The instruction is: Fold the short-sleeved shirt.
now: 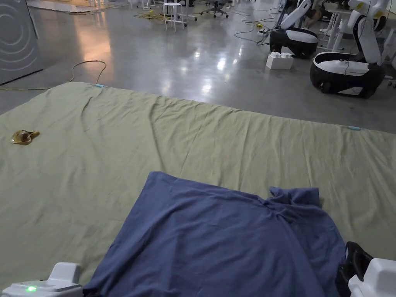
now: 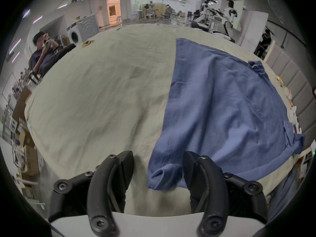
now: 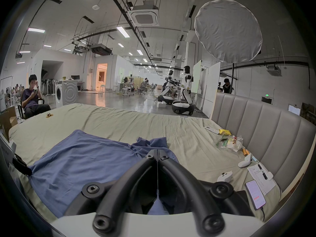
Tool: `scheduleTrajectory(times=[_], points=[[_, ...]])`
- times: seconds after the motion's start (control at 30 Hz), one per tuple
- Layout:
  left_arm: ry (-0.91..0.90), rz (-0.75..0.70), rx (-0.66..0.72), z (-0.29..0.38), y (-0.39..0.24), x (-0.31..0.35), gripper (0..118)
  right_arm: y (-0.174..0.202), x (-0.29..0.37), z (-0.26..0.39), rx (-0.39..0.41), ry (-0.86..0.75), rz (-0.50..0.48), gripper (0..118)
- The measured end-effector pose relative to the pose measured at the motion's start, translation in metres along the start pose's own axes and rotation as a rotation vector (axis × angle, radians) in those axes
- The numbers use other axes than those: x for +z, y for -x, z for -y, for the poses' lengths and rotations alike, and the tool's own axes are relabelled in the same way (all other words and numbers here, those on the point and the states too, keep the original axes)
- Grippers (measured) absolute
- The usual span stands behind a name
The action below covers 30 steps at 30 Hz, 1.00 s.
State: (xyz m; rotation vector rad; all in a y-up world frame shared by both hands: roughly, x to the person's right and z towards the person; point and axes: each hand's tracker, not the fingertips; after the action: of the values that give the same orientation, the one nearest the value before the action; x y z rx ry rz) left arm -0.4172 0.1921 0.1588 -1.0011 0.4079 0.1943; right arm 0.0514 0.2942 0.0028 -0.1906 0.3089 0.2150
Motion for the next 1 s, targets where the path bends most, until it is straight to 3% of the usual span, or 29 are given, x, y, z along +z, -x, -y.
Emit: scheduleTrajectory(times=[0.1,0.2,0.4,0.5,0.53,0.6,0.63,0.7,0.73,0.83,0.87,1.0], points=[[0.01,0.016,-0.004,-0.004,-0.028,-0.01,43,-0.002,0.001,0.005,-0.015,0.02,0.0,1],[0.001,0.058,0.005,-0.005,-0.025,-0.011,12,-0.007,0.002,0.012,-0.033,0.041,0.003,1],[-0.014,0.095,0.044,-0.005,-0.014,-0.01,9,-0.031,0.016,0.017,-0.044,0.108,0.021,2],[-0.025,0.102,0.046,0.001,0.012,-0.011,8,-0.052,0.021,0.023,-0.061,0.24,0.02,7],[-0.03,0.101,0.039,0.003,0.017,-0.01,8,-0.059,0.022,0.028,-0.083,0.309,0.018,17],[-0.036,0.101,0.032,0.003,0.014,-0.011,8,-0.07,0.024,0.039,-0.101,0.44,0.017,54],[-0.068,0.028,-0.013,0.002,0.02,-0.011,8,-0.075,0.025,0.046,-0.116,0.503,0.012,63],[-0.062,0.037,-0.008,0.005,0.034,-0.016,8,-0.079,0.028,0.064,-0.126,0.607,0.017,64],[-0.059,0.036,-0.01,0.004,-0.012,0.008,8,-0.079,0.031,0.073,-0.129,0.626,0.011,64],[-0.04,0.051,0.005,0.01,-0.034,0.014,8,-0.075,0.033,0.099,-0.139,0.696,0.0,64],[-0.038,0.047,-0.001,0.0,-0.012,0.0,8,-0.073,0.031,0.105,-0.144,0.728,-0.009,64],[-0.014,0.062,-0.006,0.0,-0.021,0.006,8,-0.062,0.015,0.134,-0.16,0.817,-0.023,68]])
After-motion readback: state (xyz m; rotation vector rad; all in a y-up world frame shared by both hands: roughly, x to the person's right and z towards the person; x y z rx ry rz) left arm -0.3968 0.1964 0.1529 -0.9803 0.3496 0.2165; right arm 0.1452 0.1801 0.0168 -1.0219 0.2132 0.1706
